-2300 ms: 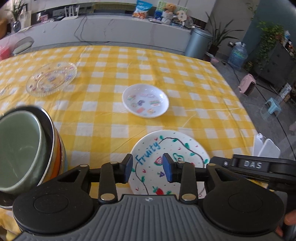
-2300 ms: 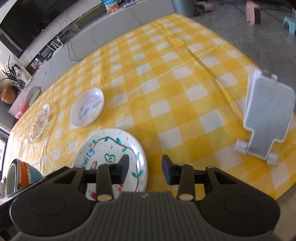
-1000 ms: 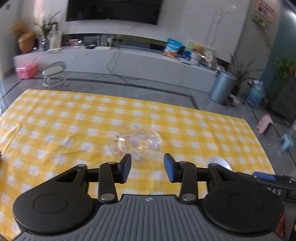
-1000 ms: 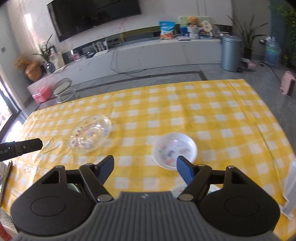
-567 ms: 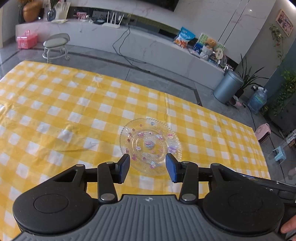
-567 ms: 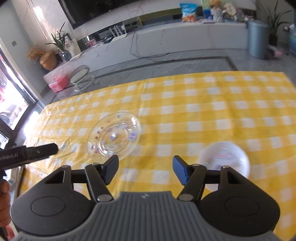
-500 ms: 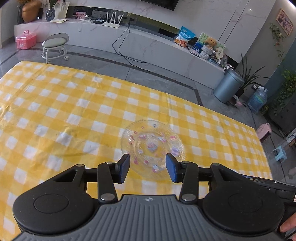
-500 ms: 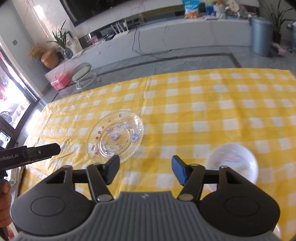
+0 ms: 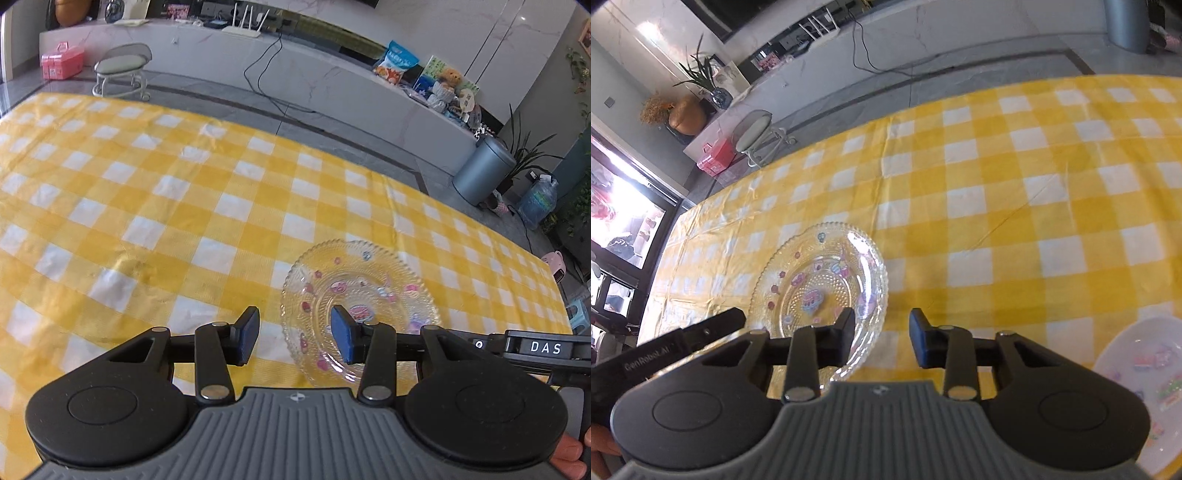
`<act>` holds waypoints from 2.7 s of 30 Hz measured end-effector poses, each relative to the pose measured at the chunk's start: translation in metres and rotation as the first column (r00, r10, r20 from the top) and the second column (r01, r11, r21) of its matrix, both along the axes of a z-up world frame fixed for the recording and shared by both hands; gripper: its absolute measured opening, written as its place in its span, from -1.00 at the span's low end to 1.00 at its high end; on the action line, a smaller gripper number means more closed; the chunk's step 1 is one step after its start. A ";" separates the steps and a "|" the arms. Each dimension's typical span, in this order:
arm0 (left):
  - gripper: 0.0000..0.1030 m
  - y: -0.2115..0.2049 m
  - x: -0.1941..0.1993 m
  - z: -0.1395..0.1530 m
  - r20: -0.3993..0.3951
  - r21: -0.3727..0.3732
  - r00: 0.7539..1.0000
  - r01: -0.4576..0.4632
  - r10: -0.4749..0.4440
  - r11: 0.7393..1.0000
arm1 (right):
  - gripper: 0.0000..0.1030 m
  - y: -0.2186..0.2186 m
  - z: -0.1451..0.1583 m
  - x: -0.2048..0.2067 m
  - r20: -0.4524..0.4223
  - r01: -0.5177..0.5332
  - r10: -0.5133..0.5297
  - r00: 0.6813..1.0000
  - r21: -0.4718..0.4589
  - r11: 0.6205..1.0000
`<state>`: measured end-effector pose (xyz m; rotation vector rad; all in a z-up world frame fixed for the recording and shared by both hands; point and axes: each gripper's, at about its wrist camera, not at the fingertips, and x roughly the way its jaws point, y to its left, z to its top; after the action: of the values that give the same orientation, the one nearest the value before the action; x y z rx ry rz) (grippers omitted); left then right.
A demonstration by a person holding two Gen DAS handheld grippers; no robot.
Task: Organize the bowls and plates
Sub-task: 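Move both tools to the clear glass plate rim and close on it, then carry the glass plate with both tools toward the 'Fruity' plate, then lower the glass plate onto the 'Fruity' plate with both tools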
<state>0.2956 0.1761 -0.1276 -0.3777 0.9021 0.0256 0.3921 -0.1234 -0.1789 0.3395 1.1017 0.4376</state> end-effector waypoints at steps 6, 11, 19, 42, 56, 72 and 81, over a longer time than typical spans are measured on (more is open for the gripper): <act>-0.23 0.001 0.007 -0.012 -0.008 -0.023 1.000 0.000 0.000 1.000 | -0.48 -0.001 -0.011 0.005 -0.008 0.004 -0.004 1.000 0.018 1.000; -0.46 -0.002 0.010 -0.016 -0.004 -0.028 1.000 0.007 -0.008 1.000 | -0.77 0.000 -0.014 0.007 -0.004 -0.006 0.006 1.000 0.032 0.999; -0.67 -0.003 0.009 -0.016 -0.011 -0.012 1.000 -0.004 0.004 1.000 | -0.89 -0.002 -0.018 0.005 -0.036 0.034 -0.031 0.999 0.081 0.996; -0.67 -0.052 -0.024 0.044 0.045 -0.006 0.996 0.077 -0.077 0.997 | -0.88 -0.045 0.028 -0.031 0.002 0.086 -0.086 0.996 0.094 0.992; -0.67 -0.153 -0.090 0.106 0.119 -0.018 0.970 0.214 -0.211 0.977 | -0.88 -0.160 0.086 -0.124 0.068 0.216 -0.228 0.971 0.151 0.965; -0.67 -0.247 -0.145 0.045 -0.009 -0.054 0.956 0.292 -0.293 0.955 | -0.88 -0.274 0.033 -0.226 -0.047 0.367 -0.364 0.930 0.107 0.924; -0.68 -0.258 -0.151 0.024 -0.037 -0.033 0.966 0.257 -0.258 0.966 | -0.87 -0.276 0.007 -0.228 -0.083 0.383 -0.378 0.922 0.065 0.921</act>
<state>0.1450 -0.0816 -0.1041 -0.2842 0.9873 -0.2192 0.1645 -0.3998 -0.1716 0.6314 1.0562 0.1230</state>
